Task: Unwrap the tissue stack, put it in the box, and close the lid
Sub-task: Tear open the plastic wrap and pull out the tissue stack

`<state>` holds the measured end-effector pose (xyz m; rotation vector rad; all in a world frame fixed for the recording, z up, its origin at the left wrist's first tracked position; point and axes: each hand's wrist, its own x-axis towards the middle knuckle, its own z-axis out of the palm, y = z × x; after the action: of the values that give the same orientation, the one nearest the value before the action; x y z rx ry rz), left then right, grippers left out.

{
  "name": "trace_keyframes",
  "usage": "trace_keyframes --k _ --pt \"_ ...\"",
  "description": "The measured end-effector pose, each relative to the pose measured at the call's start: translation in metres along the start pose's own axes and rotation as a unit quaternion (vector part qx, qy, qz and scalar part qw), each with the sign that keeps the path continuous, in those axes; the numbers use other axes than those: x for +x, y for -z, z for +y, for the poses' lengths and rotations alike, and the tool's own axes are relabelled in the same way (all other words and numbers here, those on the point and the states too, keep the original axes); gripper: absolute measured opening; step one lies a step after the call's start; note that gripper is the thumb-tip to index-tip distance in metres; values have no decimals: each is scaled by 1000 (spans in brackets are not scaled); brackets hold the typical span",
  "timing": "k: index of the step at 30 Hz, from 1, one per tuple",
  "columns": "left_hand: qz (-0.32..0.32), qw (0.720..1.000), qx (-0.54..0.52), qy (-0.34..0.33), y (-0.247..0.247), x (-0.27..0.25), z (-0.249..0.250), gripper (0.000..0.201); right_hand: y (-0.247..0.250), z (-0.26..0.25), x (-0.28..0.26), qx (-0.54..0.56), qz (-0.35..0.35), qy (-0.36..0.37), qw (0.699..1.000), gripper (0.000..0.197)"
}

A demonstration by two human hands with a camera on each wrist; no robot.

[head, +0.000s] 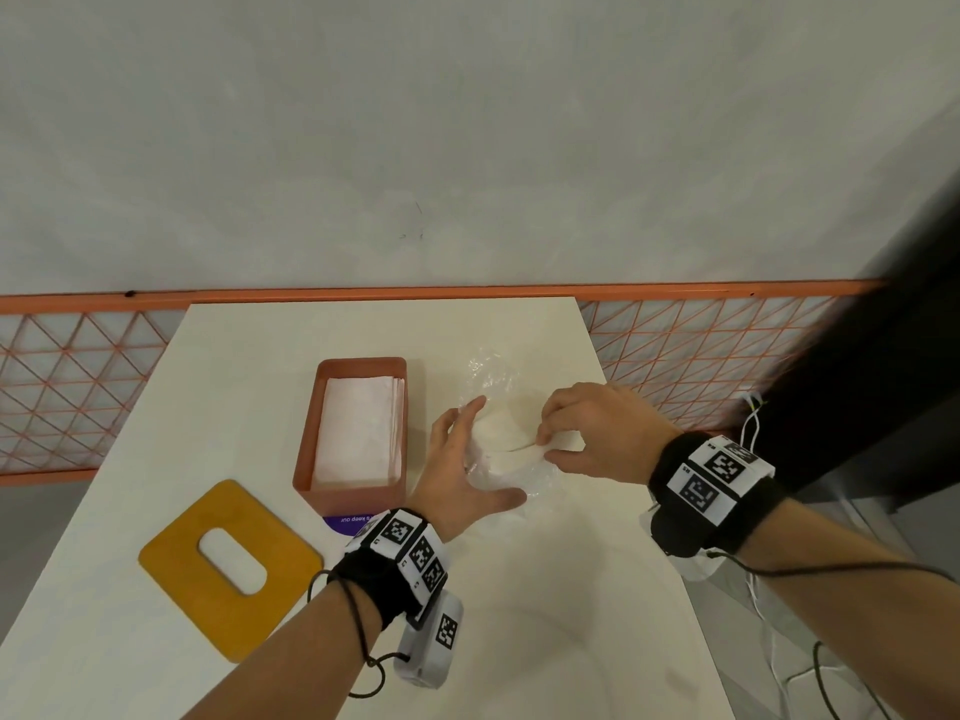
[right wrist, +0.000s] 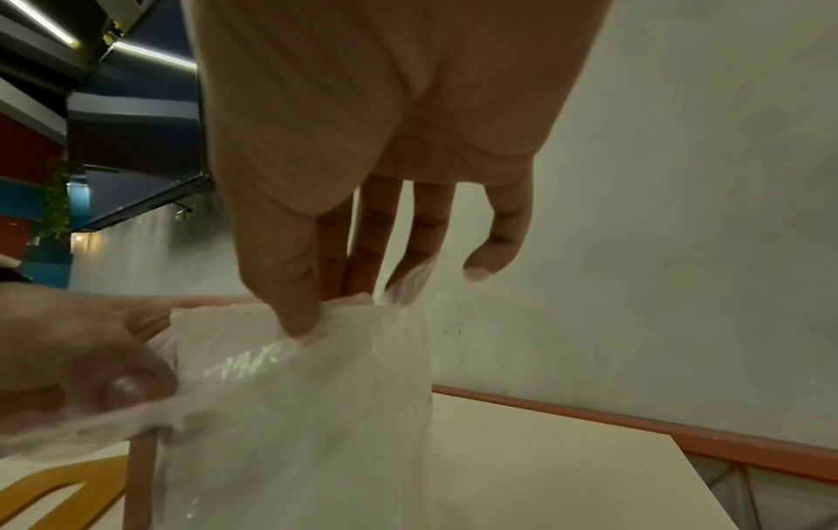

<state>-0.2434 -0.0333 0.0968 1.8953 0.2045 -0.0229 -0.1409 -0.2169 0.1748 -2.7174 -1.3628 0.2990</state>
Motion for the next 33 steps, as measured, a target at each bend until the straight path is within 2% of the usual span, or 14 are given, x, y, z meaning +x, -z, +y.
trace_keyframes --k 10,16,22,24,27,33 --pt "-7 1000 -20 -15 -6 4 -9 111 13 -8 13 -60 -66 2 996 25" --pt "-7 1000 -5 -20 -4 5 -9 109 18 -6 19 -14 -90 0 996 19" --pt "4 999 16 -32 0 4 -5 107 24 1 18 25 -74 10 997 15" --pt "-10 998 44 -42 1 3 -4 101 22 2 15 32 -67 19 997 14" --pt "-27 995 77 -57 0 1 -3 80 17 4 12 49 -50 27 997 16" --pt "-29 997 25 -59 1 -1 -5 58 8 11 7 70 -52 18 996 36"
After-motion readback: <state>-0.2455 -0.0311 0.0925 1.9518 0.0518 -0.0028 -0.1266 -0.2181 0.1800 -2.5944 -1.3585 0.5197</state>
